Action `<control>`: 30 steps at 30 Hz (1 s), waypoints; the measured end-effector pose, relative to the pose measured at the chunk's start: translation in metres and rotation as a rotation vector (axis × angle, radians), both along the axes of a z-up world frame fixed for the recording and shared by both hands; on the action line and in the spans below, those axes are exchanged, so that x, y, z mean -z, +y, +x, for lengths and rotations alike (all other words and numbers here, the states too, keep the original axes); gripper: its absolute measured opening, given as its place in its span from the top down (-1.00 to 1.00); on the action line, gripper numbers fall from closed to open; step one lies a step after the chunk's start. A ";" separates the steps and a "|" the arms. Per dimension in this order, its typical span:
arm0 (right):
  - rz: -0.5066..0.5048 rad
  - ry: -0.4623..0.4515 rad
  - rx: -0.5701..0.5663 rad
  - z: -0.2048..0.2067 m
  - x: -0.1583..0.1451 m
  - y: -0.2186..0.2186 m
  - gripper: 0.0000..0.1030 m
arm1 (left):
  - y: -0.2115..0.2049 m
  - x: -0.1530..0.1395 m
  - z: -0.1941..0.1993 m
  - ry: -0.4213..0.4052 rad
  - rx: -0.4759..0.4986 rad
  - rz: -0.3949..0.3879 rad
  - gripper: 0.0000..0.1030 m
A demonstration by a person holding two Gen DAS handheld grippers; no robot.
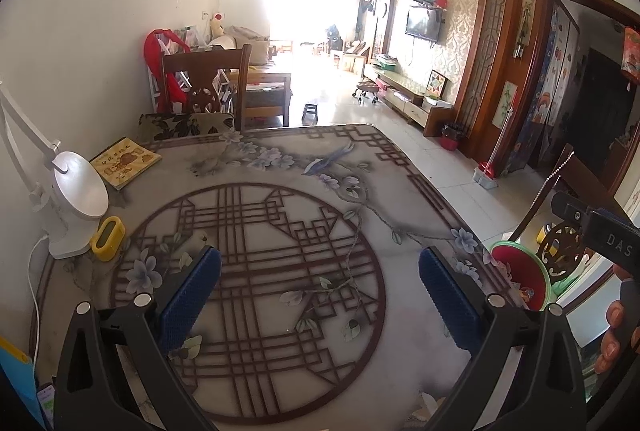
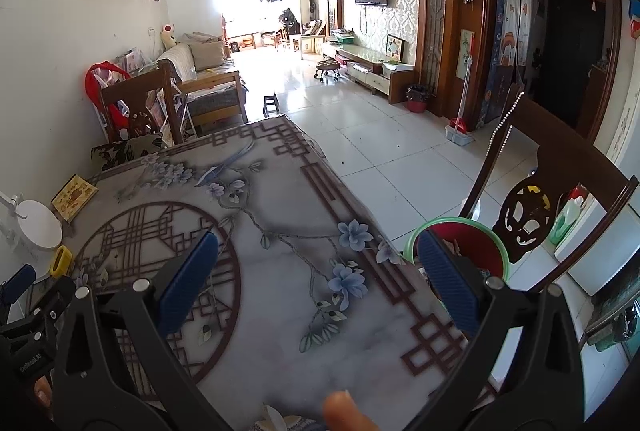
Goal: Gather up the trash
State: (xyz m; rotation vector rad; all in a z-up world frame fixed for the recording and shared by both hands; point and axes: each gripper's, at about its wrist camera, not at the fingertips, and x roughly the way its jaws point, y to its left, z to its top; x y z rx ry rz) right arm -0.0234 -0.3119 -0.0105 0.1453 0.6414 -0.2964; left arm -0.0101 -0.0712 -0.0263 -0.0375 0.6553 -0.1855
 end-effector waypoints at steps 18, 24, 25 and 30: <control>0.001 0.013 -0.017 0.013 0.001 0.011 -0.91 | 0.010 0.010 0.013 0.021 -0.021 -0.006 -0.85; 0.001 0.035 -0.036 0.025 0.008 0.020 -0.91 | 0.021 0.020 0.022 0.049 -0.050 -0.015 -0.85; 0.001 0.038 -0.041 0.027 0.008 0.021 -0.91 | 0.024 0.022 0.023 0.055 -0.055 -0.016 -0.85; -0.003 0.060 -0.072 0.040 0.016 0.033 -0.91 | 0.038 0.033 0.033 0.090 -0.090 -0.024 -0.85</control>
